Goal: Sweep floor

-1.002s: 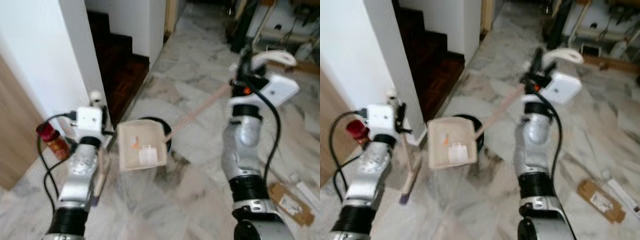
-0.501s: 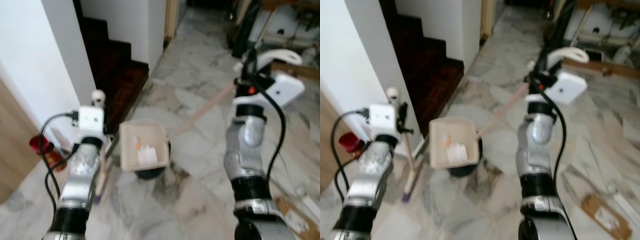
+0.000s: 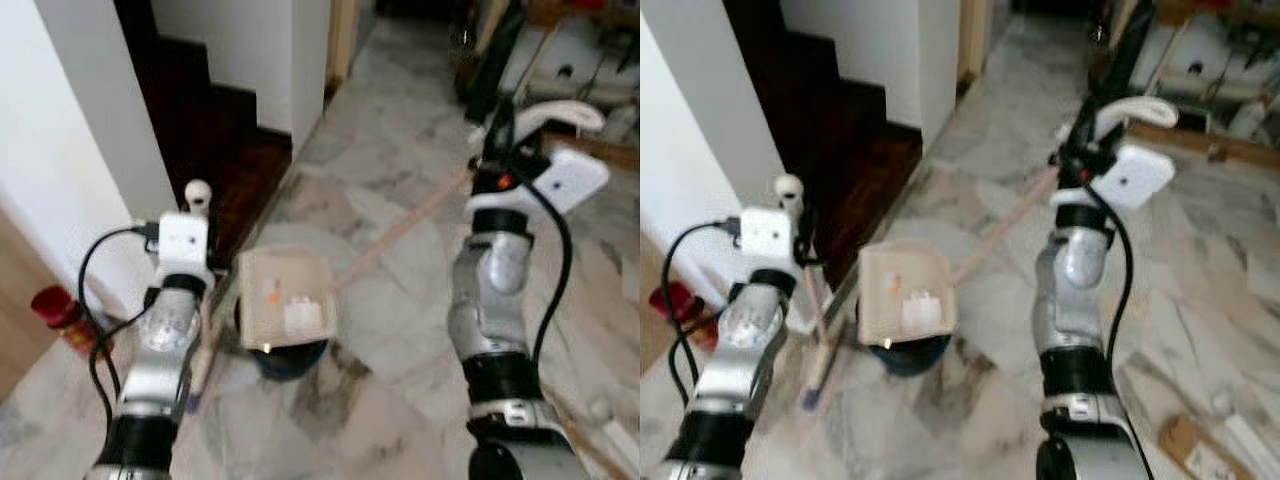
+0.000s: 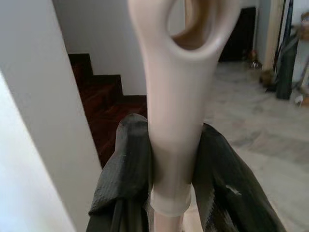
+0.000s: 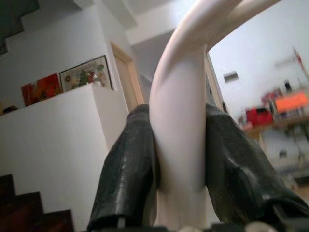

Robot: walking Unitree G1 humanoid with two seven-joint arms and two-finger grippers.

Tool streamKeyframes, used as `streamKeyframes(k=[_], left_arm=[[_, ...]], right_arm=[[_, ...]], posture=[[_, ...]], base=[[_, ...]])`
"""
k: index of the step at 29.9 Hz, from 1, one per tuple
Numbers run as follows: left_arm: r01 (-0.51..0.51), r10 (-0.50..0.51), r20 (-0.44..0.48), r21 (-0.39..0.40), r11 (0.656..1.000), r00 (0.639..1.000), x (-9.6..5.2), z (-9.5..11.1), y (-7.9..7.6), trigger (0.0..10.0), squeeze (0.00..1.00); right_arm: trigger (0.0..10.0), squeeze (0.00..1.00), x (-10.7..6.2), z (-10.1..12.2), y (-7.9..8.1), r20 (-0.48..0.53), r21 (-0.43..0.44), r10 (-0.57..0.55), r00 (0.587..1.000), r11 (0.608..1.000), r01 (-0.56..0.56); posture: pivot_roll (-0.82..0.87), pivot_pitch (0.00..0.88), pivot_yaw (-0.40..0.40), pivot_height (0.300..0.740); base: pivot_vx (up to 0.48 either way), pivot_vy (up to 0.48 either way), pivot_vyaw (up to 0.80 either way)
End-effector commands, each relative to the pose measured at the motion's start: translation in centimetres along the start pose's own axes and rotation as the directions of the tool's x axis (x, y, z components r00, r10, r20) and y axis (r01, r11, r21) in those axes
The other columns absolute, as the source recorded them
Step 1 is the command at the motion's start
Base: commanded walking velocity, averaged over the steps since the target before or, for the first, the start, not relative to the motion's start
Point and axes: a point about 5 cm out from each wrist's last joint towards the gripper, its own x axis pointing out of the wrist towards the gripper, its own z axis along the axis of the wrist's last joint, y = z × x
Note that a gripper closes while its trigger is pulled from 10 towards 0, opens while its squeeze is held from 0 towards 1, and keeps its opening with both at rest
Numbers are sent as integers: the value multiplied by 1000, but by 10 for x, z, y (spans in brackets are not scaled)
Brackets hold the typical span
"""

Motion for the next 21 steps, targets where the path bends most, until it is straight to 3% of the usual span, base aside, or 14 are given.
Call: streamKeyframes(k=[1, 12, 21], left_arm=[[-7, 6, 69, 20, 1000, 998, 3, 14, 5, 10000, 0], [-13, 13, 70, 10, 1000, 997, 2, 13, 4, 10000, 0], [-6, 5, 65, 17, 1000, 998, 2, 12, 3, 10000, 0]], right_arm=[[10000, 0, 9, 16, 13, 80, 47, 16, 997, 999, -20], [10000, 0, 9, 16, 12, 81, 50, 11, 997, 999, -15], [10000, 0, 8, 16, 14, 81, 60, 9, 997, 998, -14]], posture=[[134, 36, -49, 740], [127, 42, -50, 740], [131, 45, -54, 740]], base=[[375, 0, 0], [360, 0, 0], [0, 0, 0]])
